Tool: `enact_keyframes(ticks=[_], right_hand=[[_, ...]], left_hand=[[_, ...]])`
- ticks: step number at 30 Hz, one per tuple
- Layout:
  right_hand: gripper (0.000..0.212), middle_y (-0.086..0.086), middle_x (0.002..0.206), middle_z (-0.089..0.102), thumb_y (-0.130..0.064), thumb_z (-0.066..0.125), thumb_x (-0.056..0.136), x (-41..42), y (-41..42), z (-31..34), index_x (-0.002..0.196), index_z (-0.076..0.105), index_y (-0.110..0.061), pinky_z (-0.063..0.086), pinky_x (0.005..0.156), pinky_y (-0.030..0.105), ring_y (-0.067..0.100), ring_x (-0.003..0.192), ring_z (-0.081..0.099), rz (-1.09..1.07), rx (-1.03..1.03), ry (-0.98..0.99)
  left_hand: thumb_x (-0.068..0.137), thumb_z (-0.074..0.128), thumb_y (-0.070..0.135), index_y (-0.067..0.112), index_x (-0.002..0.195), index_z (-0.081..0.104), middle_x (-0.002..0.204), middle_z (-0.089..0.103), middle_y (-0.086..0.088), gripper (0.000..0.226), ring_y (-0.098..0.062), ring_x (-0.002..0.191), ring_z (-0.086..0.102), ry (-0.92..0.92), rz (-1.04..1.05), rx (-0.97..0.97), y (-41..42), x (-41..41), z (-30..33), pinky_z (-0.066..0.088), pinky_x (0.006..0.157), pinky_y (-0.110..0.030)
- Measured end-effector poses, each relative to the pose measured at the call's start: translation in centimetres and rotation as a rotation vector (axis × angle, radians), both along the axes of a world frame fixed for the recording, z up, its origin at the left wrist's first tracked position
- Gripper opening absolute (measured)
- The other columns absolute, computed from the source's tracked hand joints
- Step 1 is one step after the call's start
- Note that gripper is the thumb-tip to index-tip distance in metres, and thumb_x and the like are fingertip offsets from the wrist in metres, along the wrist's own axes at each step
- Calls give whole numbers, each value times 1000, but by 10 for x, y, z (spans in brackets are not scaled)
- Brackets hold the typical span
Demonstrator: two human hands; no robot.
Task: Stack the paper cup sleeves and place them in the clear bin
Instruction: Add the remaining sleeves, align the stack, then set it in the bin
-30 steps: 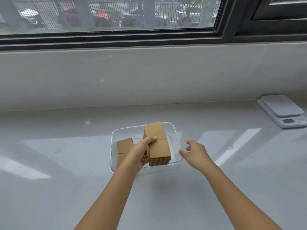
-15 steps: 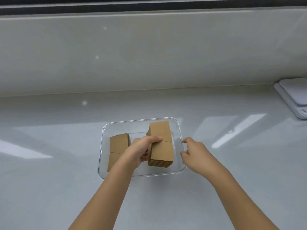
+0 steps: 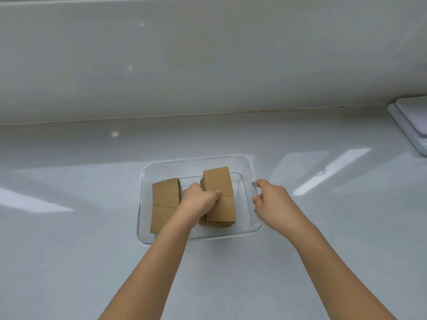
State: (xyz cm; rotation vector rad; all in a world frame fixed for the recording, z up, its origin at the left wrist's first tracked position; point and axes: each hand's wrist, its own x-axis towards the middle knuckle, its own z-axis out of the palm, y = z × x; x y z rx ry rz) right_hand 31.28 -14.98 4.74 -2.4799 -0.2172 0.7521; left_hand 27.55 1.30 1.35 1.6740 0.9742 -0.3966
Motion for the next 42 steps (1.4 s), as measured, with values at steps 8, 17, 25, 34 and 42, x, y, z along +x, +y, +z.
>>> enact_keyframes(ticks=[8, 17, 25, 34, 42], right_hand=[[28, 18, 101, 63, -11, 41, 93, -1, 3, 0, 118, 52, -4, 56, 79, 45, 35, 87, 65, -23, 2, -15], [29, 19, 99, 63, -10, 40, 93, -2, 4, 1, 118, 53, -3, 55, 76, 42, 36, 87, 64, -36, 19, -26], [31, 21, 109, 60, -7, 41, 93, -2, 5, -1, 122, 51, -2, 50, 74, 36, 36, 91, 60, 5, -37, -81], [29, 13, 93, 57, -6, 39, 94, -2, 1, 0, 119, 53, -1, 47, 64, 33, 32, 77, 59, -3, 26, -36], [28, 17, 98, 61, -9, 40, 94, -2, 3, -1, 117, 53, -1, 50, 69, 36, 34, 83, 62, 14, 17, -55]], left_hand=[[89, 57, 30, 7, 124, 46, 113, 53, -5, 43, -24, 97, 52, 24, -51, 7, 0, -2, 9, 44, 78, -31], [85, 58, 32, 17, 134, 38, 135, 47, -11, 55, -33, 114, 54, 20, -147, -55, -27, 4, 16, 49, 96, -46], [85, 49, 22, 14, 127, 40, 126, 53, -7, 43, -30, 110, 55, 25, -111, -115, -46, 14, 13, 51, 87, -40], [96, 38, 12, 4, 127, 47, 131, 51, -13, 33, -29, 116, 52, 56, 120, -324, -22, 2, 20, 39, 92, -55], [96, 30, 15, 9, 115, 52, 92, 56, -5, 29, -31, 96, 56, 134, -43, -319, -29, -6, 17, 41, 97, -56]])
